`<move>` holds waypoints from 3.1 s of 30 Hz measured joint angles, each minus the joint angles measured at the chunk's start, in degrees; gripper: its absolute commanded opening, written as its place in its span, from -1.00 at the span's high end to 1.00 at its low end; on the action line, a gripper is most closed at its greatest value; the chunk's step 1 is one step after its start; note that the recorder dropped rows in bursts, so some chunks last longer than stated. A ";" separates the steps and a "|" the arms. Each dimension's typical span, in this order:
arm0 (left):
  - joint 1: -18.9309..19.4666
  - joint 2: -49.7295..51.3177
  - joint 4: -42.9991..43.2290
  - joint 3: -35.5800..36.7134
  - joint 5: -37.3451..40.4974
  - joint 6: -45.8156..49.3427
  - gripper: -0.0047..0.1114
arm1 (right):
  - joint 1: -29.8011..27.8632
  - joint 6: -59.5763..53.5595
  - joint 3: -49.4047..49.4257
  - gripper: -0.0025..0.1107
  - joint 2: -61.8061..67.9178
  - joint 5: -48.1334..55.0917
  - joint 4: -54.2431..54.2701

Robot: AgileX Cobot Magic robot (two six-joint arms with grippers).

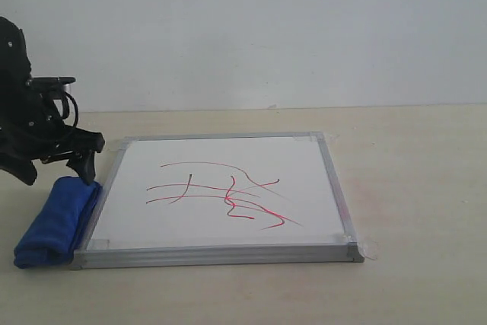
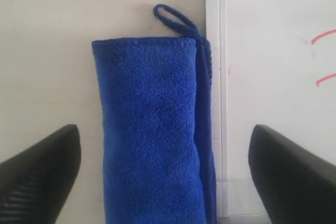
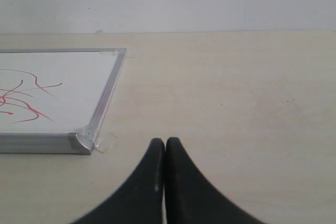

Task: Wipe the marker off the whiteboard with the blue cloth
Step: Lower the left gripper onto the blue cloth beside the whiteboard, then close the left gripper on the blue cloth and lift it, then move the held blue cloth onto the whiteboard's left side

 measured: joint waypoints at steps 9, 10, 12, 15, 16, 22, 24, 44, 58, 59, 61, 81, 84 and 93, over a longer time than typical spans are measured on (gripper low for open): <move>0.00 4.71 0.00 0.00 0.13 -2.06 -0.50 | 0.00 0.00 0.00 0.96 0.00 0.00 0.00; 0.00 5.07 0.00 0.00 0.23 -2.06 -0.50 | 0.00 0.00 0.00 0.96 0.00 0.00 0.00; 0.00 5.64 0.15 0.00 0.40 -2.15 -0.50 | 0.00 0.00 0.00 0.96 0.00 0.00 0.00; 0.00 6.81 1.29 0.00 0.81 -3.21 -0.50 | 0.00 0.00 0.00 0.96 0.00 0.00 0.00; 0.00 7.10 1.41 0.00 0.86 -3.71 -0.50 | 0.00 0.00 0.00 0.96 0.00 0.00 0.00; 0.00 7.66 1.90 0.00 0.86 -6.27 -0.41 | 0.00 0.00 0.00 0.96 0.00 0.00 0.00; 0.00 7.66 1.90 0.00 0.86 -6.83 -0.37 | 0.00 0.00 0.00 0.96 0.00 0.00 0.00; 0.00 7.54 3.44 -0.34 4.68 -7.70 0.85 | 0.00 0.00 0.00 0.96 0.00 0.00 0.00; 0.00 6.37 5.92 -0.34 10.49 -4.29 0.85 | 0.00 0.00 0.00 0.96 0.00 0.00 0.00; 0.00 5.60 5.92 -0.34 9.90 -4.16 0.85 | 0.00 0.00 0.00 0.96 0.00 0.00 0.00; 0.00 3.77 6.01 -0.34 8.94 -4.17 0.85 | 0.00 0.00 0.00 0.96 0.00 0.00 0.00; -3.11 -1.43 -16.55 -5.58 -0.78 15.83 0.85 | 0.00 0.00 0.00 0.96 0.00 0.00 0.00; -5.14 -0.35 -16.55 -5.58 -3.12 18.02 0.85 | 0.00 0.00 0.00 0.96 0.00 0.00 0.00; -9.65 4.12 -12.31 -5.58 -5.91 18.50 0.85 | 0.00 0.00 0.00 0.96 0.00 0.00 0.00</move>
